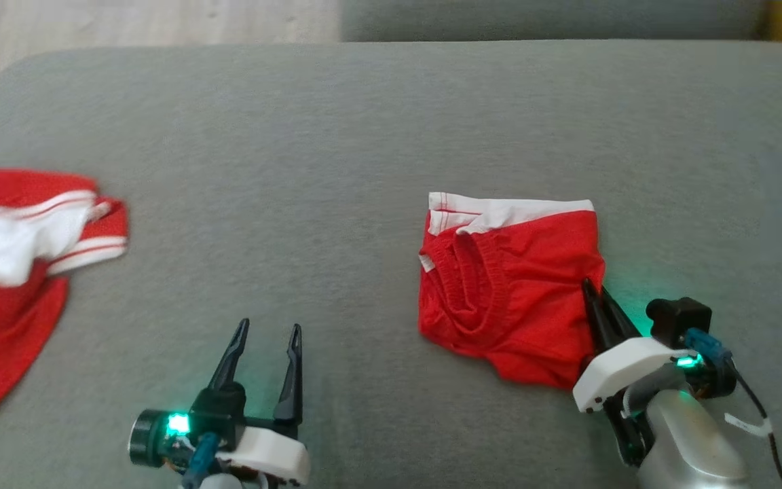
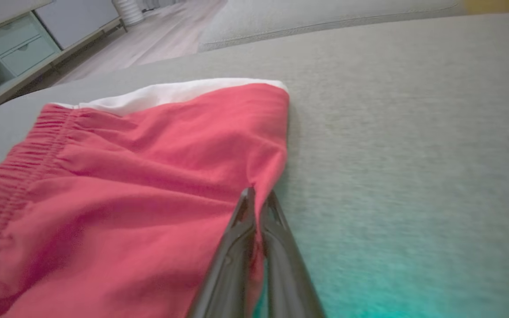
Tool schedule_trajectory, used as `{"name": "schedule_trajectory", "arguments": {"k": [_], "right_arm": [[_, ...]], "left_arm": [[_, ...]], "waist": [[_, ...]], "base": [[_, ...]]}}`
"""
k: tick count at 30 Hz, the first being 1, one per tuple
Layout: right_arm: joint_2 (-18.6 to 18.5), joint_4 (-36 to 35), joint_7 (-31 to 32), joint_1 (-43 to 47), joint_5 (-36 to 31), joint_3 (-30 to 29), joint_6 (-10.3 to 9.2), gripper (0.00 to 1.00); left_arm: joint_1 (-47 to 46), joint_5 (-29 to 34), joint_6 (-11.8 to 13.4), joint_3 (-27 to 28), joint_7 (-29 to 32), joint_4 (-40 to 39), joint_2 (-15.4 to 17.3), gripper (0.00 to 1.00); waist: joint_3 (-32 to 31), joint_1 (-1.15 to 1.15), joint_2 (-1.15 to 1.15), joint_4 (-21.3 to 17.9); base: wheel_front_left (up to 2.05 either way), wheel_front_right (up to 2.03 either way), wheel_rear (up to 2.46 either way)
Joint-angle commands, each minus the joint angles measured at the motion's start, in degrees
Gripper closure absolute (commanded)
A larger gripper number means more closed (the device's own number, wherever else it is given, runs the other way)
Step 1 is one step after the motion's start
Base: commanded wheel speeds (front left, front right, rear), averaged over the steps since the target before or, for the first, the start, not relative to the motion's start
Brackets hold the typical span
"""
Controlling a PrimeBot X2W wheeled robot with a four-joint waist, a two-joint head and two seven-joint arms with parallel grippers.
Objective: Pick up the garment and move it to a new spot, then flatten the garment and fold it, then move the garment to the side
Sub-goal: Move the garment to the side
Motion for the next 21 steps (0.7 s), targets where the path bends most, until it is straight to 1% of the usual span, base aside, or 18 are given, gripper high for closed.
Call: {"name": "schedule_trajectory", "arguments": {"k": [1, 7, 10, 13, 15, 17, 21], "right_arm": [[-0.24, -0.89, -0.87, -1.28, -0.21, 1.13, -0.04, 1.00], [-0.24, -1.74, -1.16, -1.78, 1.09, 4.29, -0.04, 1.00], [-0.24, -3.32, -1.18, -1.22, 1.96, 5.22, -0.04, 1.00], [-0.24, -4.81, -1.19, -0.50, 2.95, 6.25, -0.04, 1.00], [-0.24, -5.56, -1.19, -0.28, 3.19, 6.74, -0.04, 1.00], [-0.24, -6.20, -1.19, -0.20, 3.40, 6.64, -0.04, 1.00], [-0.24, -6.85, -1.20, -1.03, 2.47, 5.78, -0.04, 1.00]], "left_arm": [[-2.25, 0.60, -0.35, 2.13, -0.55, -1.43, 0.22, 0.00], [-4.56, 1.37, -1.95, 1.48, -0.55, -1.46, 0.21, 0.00], [-5.84, 0.95, -2.70, -0.60, -0.55, -1.52, 0.21, 0.00], [-6.90, 1.02, -3.19, -3.15, -0.55, -1.63, 0.21, 0.00], [-7.24, 0.99, -3.57, -4.94, -0.55, -1.84, 0.21, 0.00], [-7.57, 0.62, -3.52, -6.26, -0.55, -1.94, 0.21, 0.00], [-8.12, 0.06, -3.14, -8.20, -0.55, -1.64, 0.21, 0.00]], "waist": [[-0.68, 0.00, 0.00, -5.45], [-0.07, 0.00, 0.00, -18.58], [0.33, 0.00, 0.00, -24.07], [0.73, 0.00, 0.00, -28.57], [1.18, 0.00, 0.00, -30.84], [1.64, 0.00, 0.00, -32.17], [2.78, 0.00, 0.00, -32.71]], "base": [[0.00, 0.00, 0.00], [0.00, 0.00, 0.00], [0.00, 0.00, 0.00], [0.00, 0.00, 0.00], [0.00, 0.00, 0.00], [0.00, 0.00, 0.00], [0.00, 0.00, 0.00]]}}
